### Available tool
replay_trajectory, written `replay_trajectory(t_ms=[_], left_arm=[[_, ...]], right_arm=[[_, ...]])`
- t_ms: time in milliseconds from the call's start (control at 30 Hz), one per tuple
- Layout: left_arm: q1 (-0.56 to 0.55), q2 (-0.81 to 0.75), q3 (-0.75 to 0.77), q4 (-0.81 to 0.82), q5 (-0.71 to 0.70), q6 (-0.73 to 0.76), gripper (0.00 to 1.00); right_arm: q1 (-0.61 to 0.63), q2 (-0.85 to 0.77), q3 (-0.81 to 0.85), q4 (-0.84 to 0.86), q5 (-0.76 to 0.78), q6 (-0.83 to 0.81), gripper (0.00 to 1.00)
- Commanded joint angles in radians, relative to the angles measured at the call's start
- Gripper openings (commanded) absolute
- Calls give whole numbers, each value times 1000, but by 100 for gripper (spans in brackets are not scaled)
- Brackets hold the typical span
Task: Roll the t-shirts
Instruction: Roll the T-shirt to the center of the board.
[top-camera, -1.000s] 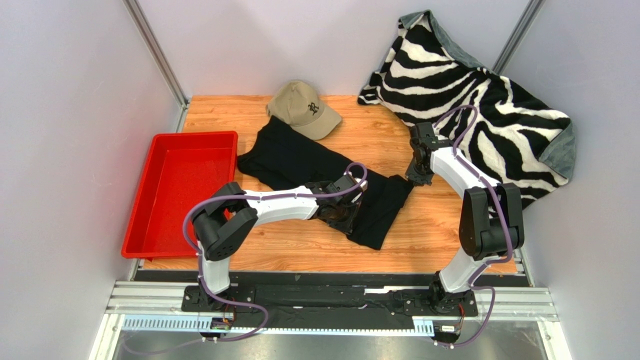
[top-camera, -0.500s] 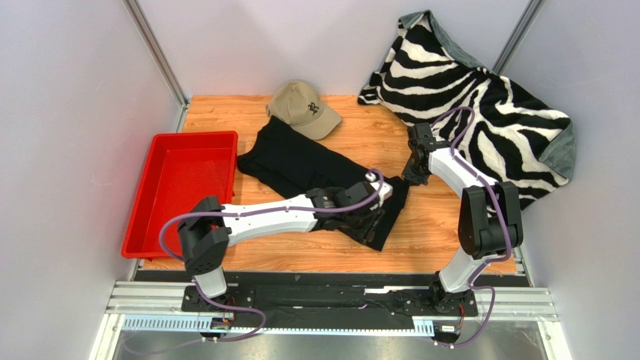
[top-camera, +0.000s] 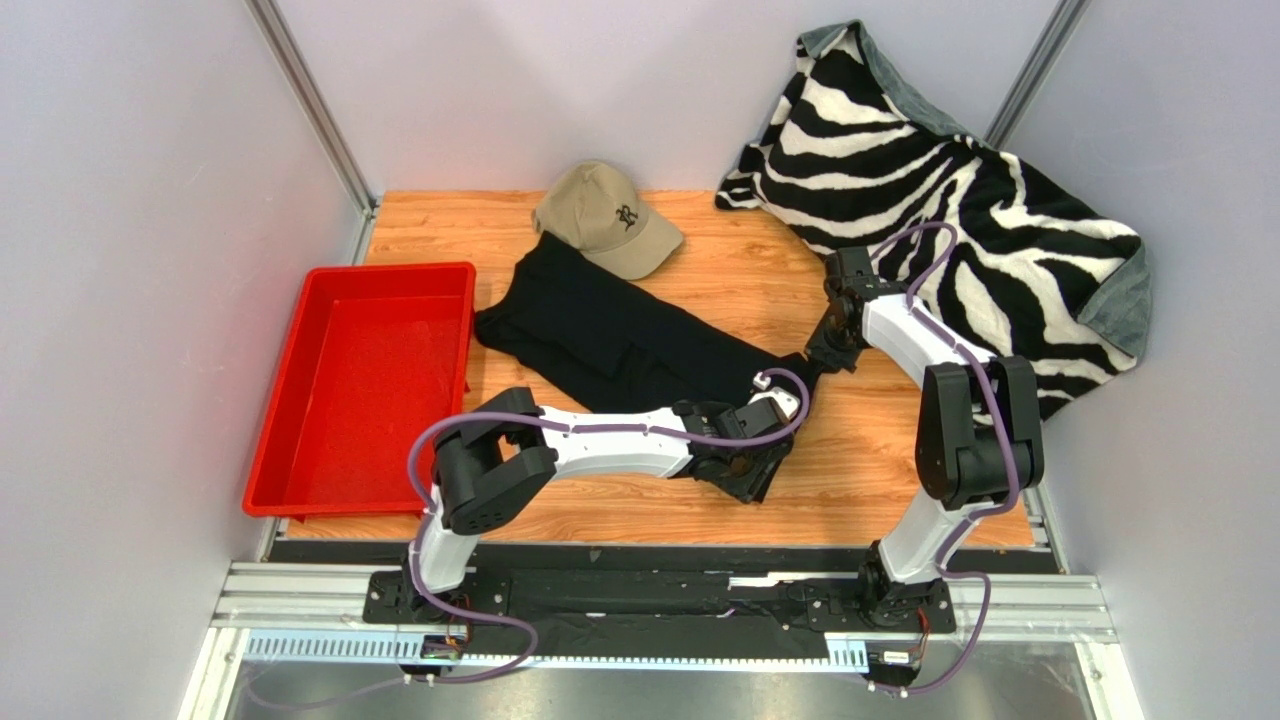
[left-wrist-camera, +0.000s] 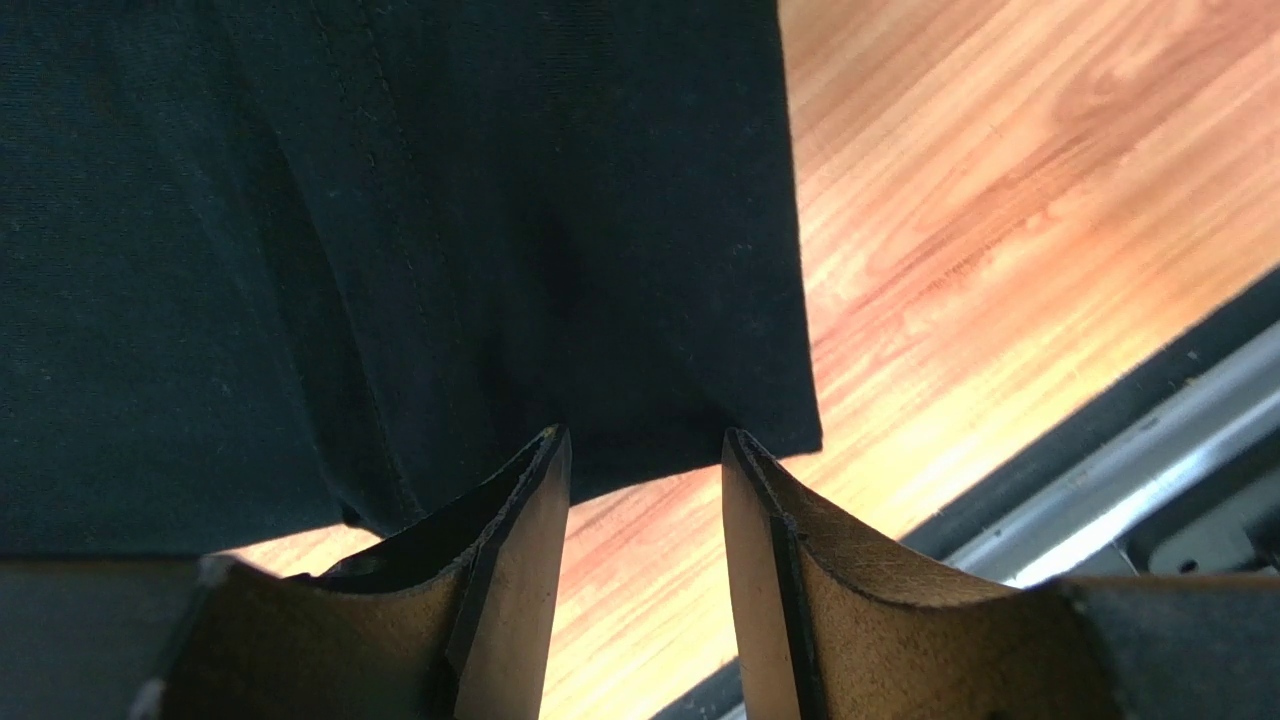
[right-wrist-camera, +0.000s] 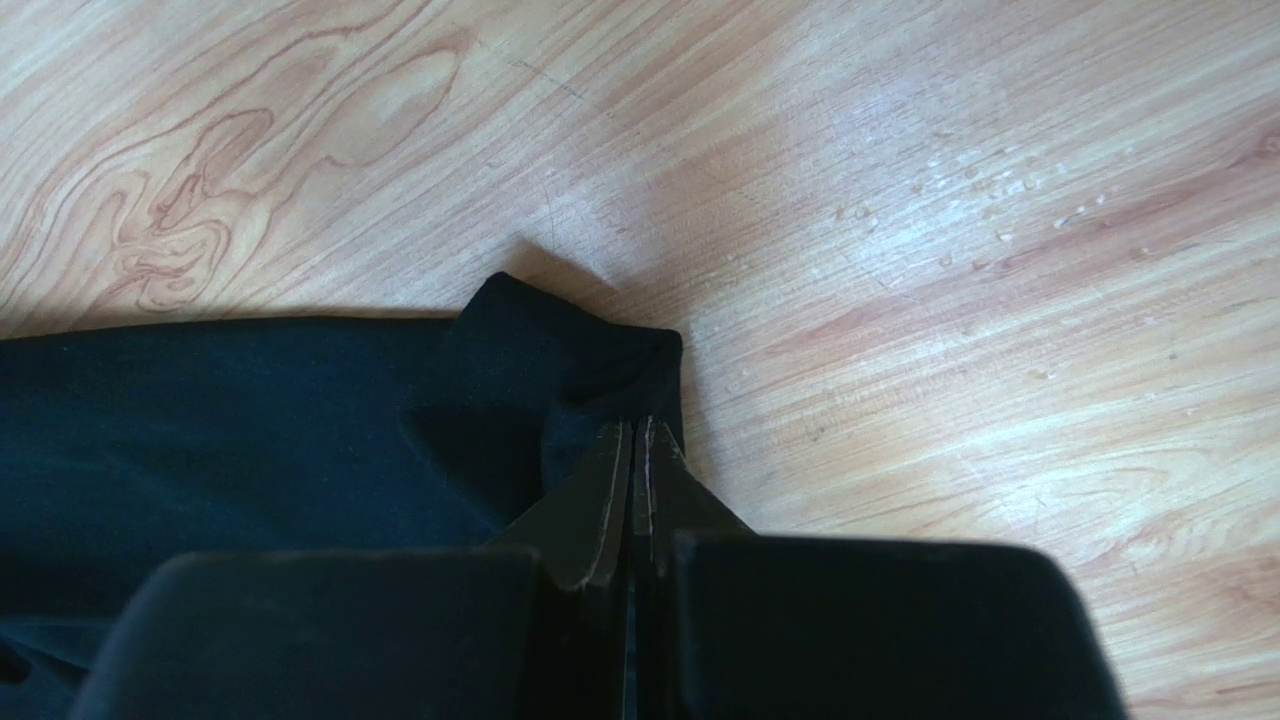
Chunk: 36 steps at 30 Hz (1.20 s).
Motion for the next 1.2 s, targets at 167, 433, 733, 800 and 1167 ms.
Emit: replay_trajectory(t_ms=[167, 433, 733, 800, 1167], left_arm=[[-45, -49, 22, 57, -107, -20, 52], [-54, -28, 45, 78, -99, -9, 53], [-68, -22, 71, 75, -133, 11, 54], [-71, -16, 76, 75, -136, 14, 54], [-77, 70, 96, 71, -151, 12, 54]], right_arm=[[-7, 11, 12, 45, -29, 19, 0], [-13, 19, 15, 46, -39, 19, 0], [-19, 10, 18, 43, -43, 16, 0], [-21, 8, 21, 42, -42, 16, 0], [-23, 19, 29, 37, -46, 15, 0]])
